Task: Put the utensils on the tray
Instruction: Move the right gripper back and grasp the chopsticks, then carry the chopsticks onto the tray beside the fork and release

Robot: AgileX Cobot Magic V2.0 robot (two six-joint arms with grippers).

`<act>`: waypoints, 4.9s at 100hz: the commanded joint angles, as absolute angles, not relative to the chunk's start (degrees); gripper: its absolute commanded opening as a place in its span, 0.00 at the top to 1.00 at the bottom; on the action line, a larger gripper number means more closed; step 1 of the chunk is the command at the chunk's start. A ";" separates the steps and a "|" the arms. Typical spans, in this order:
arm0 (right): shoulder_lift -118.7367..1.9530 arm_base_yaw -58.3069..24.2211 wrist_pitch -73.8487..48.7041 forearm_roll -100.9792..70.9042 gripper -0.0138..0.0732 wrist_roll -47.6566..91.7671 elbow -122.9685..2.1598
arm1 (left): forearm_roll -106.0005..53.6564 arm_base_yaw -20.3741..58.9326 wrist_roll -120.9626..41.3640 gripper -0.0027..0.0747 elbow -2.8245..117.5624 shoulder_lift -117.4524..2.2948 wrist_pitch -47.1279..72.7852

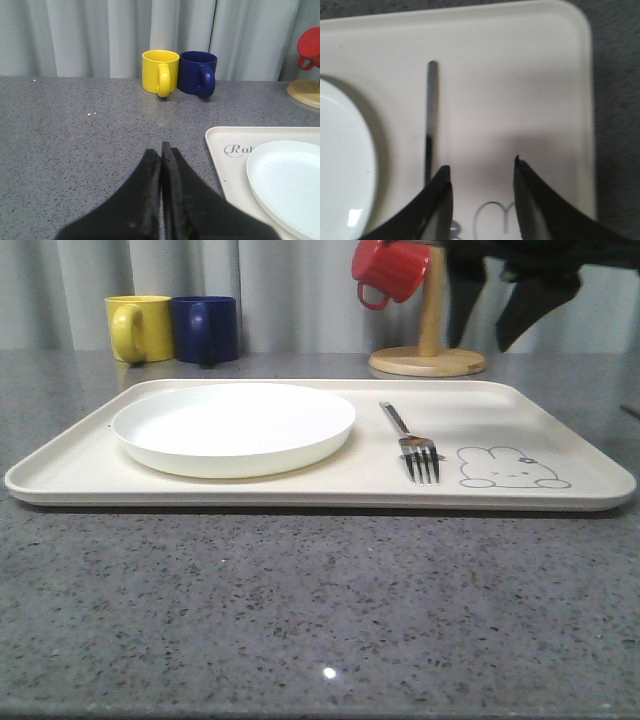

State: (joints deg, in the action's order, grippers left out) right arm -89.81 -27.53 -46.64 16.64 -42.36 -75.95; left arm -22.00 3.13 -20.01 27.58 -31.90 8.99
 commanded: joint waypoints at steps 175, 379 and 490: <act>-97.89 3.75 -52.19 -2.19 0.74 -4.83 -77.70 | -22.63 2.98 -19.43 0.99 29.27 -31.94 4.34; -97.45 -23.03 -42.62 1.30 0.70 -30.46 -77.82 | -22.63 2.98 -19.43 0.99 29.27 -31.94 4.34; -88.54 2.03 -55.76 3.05 0.48 -8.45 -77.89 | -22.63 2.98 -19.43 0.99 29.27 -31.94 4.34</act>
